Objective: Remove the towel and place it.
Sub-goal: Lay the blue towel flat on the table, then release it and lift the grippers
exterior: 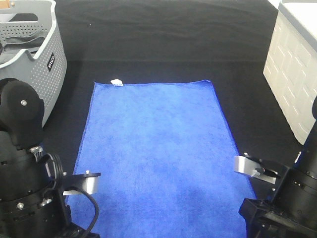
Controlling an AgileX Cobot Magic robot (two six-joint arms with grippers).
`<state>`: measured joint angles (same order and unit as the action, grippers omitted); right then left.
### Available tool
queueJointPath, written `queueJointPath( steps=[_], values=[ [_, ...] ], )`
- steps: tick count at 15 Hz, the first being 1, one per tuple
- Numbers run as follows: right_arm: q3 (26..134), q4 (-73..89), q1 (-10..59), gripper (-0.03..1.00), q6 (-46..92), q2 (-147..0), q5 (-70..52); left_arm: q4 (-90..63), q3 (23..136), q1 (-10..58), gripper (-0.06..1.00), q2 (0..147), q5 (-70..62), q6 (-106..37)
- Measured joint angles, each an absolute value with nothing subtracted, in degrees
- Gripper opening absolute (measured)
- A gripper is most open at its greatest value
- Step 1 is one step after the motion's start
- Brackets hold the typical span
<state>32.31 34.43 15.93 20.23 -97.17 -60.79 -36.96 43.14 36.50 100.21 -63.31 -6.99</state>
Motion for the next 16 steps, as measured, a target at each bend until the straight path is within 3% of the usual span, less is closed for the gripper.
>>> queueJointPath(
  steps=[7,16],
  values=[
    [32.89,34.21,15.93,0.68,20.23,-92.07,-60.62,-37.13,46.47,37.36,0.73,100.21,-67.32,-5.27],
    [33.46,34.09,15.87,0.68,20.17,-81.93,-58.67,-25.38,60.39,50.88,0.73,99.98,-68.87,3.84]
  ],
)
